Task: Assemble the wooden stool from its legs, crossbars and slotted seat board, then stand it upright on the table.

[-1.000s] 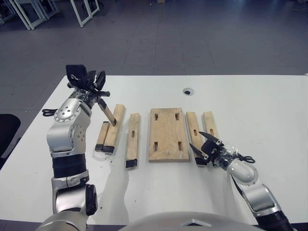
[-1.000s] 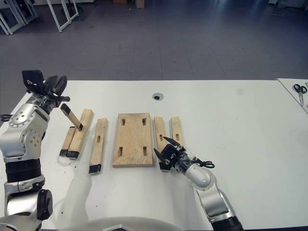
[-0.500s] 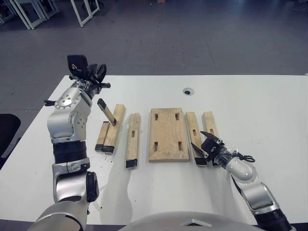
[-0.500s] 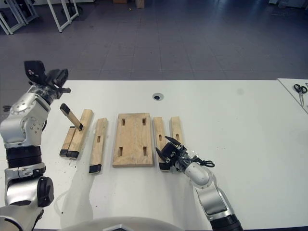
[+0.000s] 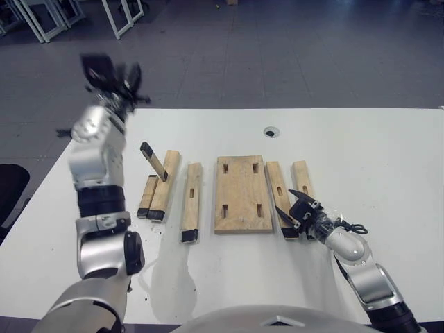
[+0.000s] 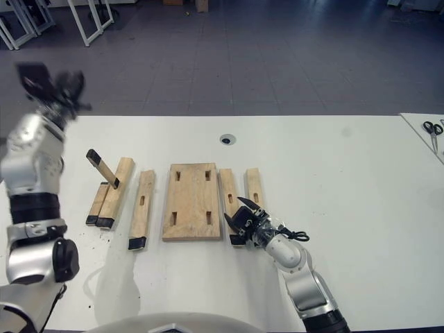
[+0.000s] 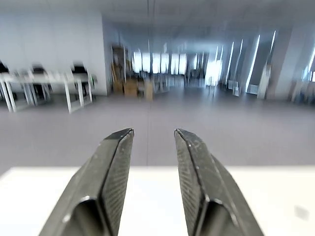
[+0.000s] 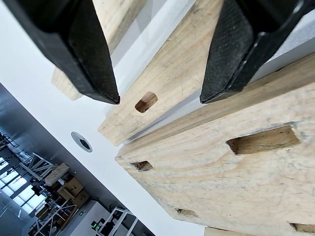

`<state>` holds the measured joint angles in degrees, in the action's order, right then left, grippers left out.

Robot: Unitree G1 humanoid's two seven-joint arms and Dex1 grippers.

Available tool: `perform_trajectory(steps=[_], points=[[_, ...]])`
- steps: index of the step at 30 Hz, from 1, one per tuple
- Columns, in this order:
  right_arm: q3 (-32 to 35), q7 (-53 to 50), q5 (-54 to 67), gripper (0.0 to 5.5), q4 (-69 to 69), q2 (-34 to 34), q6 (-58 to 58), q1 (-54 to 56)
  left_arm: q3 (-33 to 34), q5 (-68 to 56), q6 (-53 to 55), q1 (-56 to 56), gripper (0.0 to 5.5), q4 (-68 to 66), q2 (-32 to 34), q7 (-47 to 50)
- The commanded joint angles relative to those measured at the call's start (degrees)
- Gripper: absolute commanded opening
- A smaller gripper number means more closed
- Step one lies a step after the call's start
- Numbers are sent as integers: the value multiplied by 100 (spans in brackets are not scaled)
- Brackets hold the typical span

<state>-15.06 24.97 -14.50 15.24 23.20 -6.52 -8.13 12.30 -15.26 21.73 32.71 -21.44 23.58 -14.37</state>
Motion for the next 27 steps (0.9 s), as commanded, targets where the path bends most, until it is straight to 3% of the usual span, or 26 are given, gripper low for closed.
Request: perform_trajectory(steps=[1, 4, 14, 17, 20, 27], points=[[-35, -16, -53, 301, -134, 12, -64, 38, -306, 232, 460, -653, 153, -1199, -177, -177], [2, -45, -46, 301, -143, 17, -66, 33, 44, 72, 277, -297, 153, -1090, -53, -31], [-17, -102, -78, 301, -140, 40, -92, -49, 416, 180, -321, 538, 153, 1897, 433, 434], [-8, -92, -74, 301, -125, 53, -101, -51, 556, 269, -87, -131, 153, 2642, 558, 486], [25, -100, -63, 301, -101, 59, -111, -89, 668, 131, -141, -1235, 153, 3431, 138, 538], [69, -151, -59, 301, -37, 57, -141, -266, 457, -53, -682, -3984, 268, 4213, -627, 72]])
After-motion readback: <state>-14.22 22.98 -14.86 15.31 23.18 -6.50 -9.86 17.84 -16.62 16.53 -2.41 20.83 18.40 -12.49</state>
